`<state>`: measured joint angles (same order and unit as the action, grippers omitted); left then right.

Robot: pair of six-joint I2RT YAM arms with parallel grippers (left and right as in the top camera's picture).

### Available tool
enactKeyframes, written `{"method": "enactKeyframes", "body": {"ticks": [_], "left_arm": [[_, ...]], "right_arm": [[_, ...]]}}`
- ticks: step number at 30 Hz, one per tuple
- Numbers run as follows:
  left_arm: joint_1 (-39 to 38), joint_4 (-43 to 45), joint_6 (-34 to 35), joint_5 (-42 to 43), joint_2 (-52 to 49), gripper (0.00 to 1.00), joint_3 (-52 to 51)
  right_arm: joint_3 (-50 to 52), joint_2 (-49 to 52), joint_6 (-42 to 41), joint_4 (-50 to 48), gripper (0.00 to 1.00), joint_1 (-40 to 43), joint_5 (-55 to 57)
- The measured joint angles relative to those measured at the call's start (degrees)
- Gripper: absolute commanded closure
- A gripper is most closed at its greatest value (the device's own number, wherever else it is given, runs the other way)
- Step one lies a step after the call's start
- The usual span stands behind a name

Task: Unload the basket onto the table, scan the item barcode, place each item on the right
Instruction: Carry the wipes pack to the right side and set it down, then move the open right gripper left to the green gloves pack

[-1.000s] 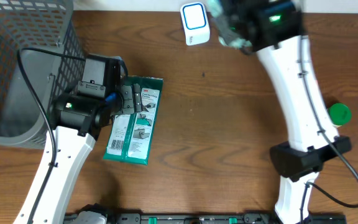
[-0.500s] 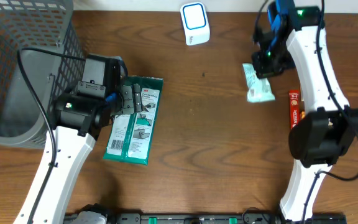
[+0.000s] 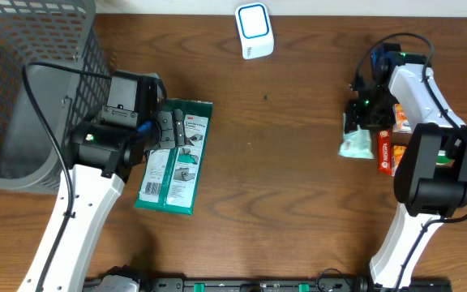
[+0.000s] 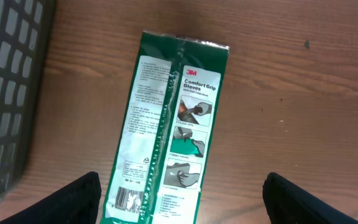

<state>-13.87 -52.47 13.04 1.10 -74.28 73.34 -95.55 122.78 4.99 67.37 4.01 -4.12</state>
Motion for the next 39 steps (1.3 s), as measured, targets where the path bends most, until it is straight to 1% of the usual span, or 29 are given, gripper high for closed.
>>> {"method": "enactKeyframes", "body": {"ticks": [1,8,13,18,25,33,39], "left_arm": [[0.00,0.02,0.00,0.00,0.00,0.16,-0.02],[0.00,0.00,0.00,0.00,0.00,0.16,0.00],[0.00,0.02,0.00,0.00,0.00,0.16,0.00],[0.00,0.00,0.00,0.00,0.00,0.16,0.00],[0.00,0.00,0.00,0.00,0.00,0.16,0.00],[0.00,0.00,0.00,0.00,0.00,0.16,0.00],[0.00,0.00,0.00,0.00,0.00,0.16,-0.02]], "right_arm": [[0.15,0.00,0.00,-0.07,0.01,0.13,-0.02],[-0.70,0.00,-0.02,1.62,0.01,0.48,-0.04],[-5.57,0.00,-0.33,5.31,0.01,0.48,0.24],[-8.57,0.00,-0.70,8.02,0.01,0.48,3.89],[-8.57,0.00,-1.55,8.22,0.01,0.48,8.13],[-8.57,0.00,-1.68,7.89,0.01,0.48,8.17],[-8.57,0.00,-1.68,7.41,0.01,0.48,5.99]]}}
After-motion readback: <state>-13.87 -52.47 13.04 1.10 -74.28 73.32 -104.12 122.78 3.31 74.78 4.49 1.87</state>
